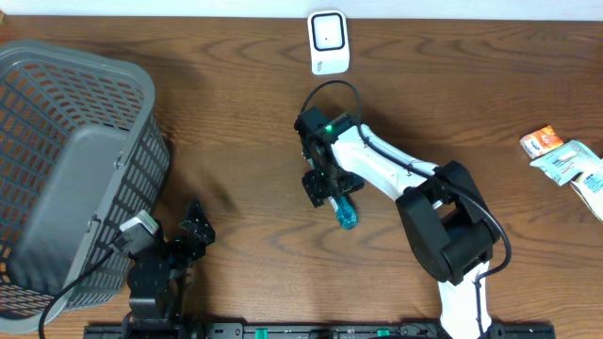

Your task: Scan the item barcode

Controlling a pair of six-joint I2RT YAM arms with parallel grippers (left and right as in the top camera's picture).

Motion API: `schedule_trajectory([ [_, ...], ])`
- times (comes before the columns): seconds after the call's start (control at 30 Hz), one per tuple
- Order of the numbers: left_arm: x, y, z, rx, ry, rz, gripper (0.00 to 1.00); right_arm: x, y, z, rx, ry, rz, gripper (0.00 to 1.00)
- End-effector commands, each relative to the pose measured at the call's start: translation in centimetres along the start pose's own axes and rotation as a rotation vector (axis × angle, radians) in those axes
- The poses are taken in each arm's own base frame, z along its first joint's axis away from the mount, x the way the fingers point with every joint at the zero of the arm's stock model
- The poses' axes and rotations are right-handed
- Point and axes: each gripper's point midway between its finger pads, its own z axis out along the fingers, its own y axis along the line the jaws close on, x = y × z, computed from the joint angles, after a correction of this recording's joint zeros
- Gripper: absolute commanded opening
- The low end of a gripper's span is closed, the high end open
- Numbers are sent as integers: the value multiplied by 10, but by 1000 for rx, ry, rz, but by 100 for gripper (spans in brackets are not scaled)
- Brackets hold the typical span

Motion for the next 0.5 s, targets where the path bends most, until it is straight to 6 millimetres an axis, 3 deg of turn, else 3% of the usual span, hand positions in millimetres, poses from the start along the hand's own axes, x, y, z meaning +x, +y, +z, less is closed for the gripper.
schedule_trajectory([
  [0.0, 5, 7, 1, -25, 9, 0, 98, 24, 5, 35, -70, 132, 19, 70],
  [0.27, 5, 7, 1, -25, 10, 0, 98, 16, 9, 6, -86, 54, 7, 88],
  [0.4, 5, 7, 1, -25, 9, 0, 98, 9, 12, -25, -94, -35, -5, 99],
  [0.47, 5, 7, 1, -25, 10, 0, 98, 8, 10, -44, -80, -86, -6, 99],
])
